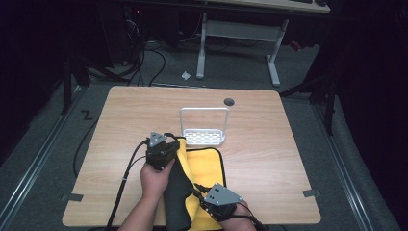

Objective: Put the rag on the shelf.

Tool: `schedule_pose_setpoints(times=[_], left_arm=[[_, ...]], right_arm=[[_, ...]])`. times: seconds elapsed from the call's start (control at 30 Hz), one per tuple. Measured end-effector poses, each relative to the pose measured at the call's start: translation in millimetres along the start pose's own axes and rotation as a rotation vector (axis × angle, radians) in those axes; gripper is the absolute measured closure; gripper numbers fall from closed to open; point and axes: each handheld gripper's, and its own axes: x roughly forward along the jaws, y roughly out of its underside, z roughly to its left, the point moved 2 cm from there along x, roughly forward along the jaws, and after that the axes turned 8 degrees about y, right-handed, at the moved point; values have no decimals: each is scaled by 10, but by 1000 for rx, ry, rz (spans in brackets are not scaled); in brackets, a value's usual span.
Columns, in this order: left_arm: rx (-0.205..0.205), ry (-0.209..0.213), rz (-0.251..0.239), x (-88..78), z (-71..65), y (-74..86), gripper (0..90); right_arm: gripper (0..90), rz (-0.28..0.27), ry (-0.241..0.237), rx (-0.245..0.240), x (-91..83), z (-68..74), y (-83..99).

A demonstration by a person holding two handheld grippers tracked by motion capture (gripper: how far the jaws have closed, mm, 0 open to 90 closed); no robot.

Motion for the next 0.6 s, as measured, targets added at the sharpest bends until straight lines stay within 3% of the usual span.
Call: schedule_pose_setpoints(times=[0.13,0.6], left_arm=[[24,14,10,90,-129,-32,829],[61,65,50,293,-374,-45,821]], right_arm=[[820,11,14,3,-88,-61,83],[810,64,48,36,-300,-211,326]])
